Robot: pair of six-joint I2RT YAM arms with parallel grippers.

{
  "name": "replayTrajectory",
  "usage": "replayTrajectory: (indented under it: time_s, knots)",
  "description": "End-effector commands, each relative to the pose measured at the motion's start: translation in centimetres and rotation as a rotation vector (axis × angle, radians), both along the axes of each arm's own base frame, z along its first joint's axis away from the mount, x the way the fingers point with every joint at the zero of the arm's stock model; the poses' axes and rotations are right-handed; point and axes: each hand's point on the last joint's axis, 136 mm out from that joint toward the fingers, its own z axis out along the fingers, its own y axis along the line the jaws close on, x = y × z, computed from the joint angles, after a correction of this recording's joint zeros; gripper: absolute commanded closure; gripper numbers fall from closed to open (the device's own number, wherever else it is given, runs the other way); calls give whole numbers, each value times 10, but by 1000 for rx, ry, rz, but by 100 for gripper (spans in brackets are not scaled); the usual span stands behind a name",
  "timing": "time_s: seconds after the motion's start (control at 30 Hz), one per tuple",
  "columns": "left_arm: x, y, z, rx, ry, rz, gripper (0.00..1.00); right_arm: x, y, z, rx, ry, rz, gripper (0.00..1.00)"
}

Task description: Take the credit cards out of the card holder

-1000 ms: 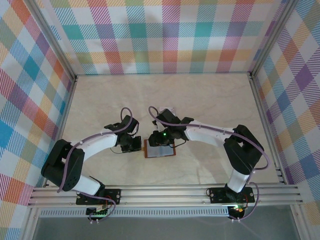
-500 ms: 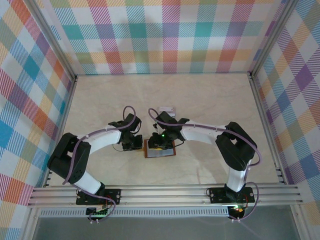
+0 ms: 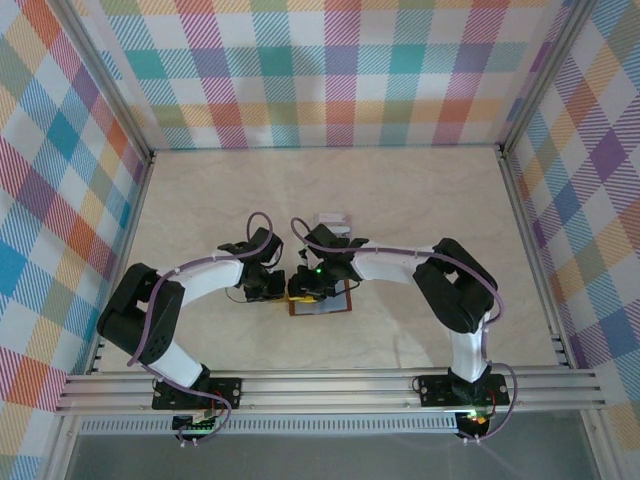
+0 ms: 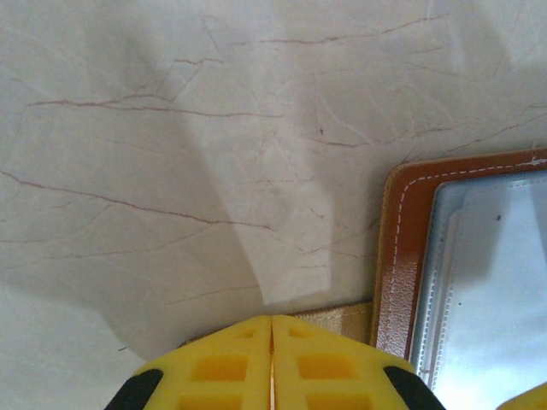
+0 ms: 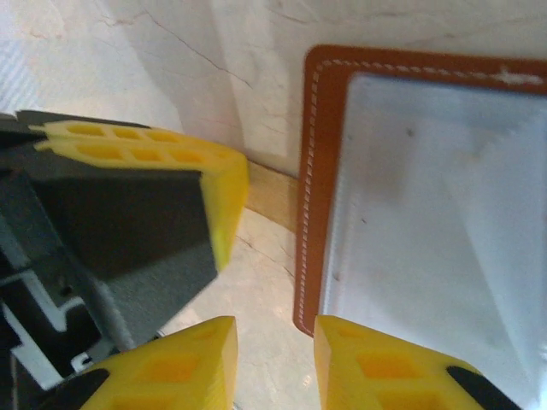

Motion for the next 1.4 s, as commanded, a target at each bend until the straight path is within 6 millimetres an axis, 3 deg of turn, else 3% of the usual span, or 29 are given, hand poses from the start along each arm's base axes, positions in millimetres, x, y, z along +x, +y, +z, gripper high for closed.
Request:
replayTrajectory:
  time_s: [0.0, 0.37, 0.77, 1.07, 1.37]
  knots:
    - [-12, 11, -9, 23, 34, 7, 91, 3, 15, 0, 34, 19, 1, 71]
    - [-15, 12, -5, 20, 26, 3, 91, 3, -18, -36, -192, 6, -17, 71]
    - [-15, 12, -3, 16, 23, -1, 92, 5, -53, -25, -378, -77, -3, 61]
    - [-14, 12, -2, 17, 24, -3, 91, 10, -87, -16, -542, -148, -11, 48]
    - [-14, 11, -3, 17, 27, -5, 91, 18, -116, -9, -681, -220, -20, 44]
